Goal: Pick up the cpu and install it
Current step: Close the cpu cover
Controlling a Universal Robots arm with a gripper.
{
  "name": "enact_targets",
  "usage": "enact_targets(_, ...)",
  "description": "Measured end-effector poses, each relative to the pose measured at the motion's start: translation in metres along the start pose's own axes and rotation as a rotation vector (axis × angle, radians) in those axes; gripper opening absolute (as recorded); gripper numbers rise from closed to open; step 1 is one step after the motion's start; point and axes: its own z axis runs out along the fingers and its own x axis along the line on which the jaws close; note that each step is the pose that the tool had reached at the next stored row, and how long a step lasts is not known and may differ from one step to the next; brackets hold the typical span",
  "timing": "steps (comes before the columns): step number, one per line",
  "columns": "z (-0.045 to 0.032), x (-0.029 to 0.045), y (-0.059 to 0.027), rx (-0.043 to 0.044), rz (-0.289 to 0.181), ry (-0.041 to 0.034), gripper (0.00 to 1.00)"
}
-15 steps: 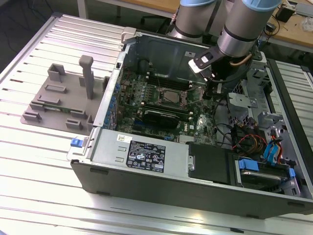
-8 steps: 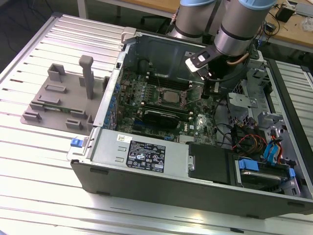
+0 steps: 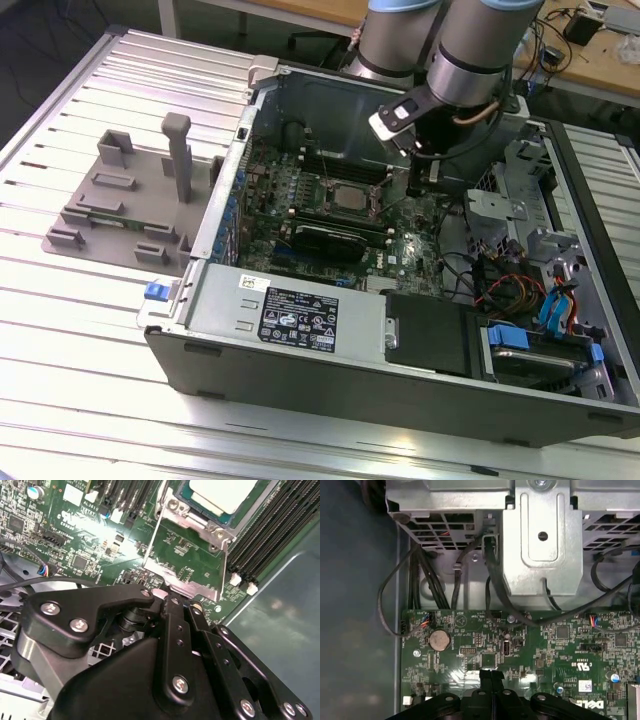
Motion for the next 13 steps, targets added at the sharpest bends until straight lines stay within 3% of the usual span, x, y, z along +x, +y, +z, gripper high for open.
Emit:
enact_targets(5, -0.0016, 0.0051, -0.0162, -0.0181, 0.0, 0.0002, 0.11)
enact_targets(8, -0.0022, 0.0065, -0.0239, -0.0246, 0.0, 0.0, 0.11)
enact_targets(13, -0.0024, 0.0077, -0.0302, -0.0274, 0.0, 0.0002, 0.11)
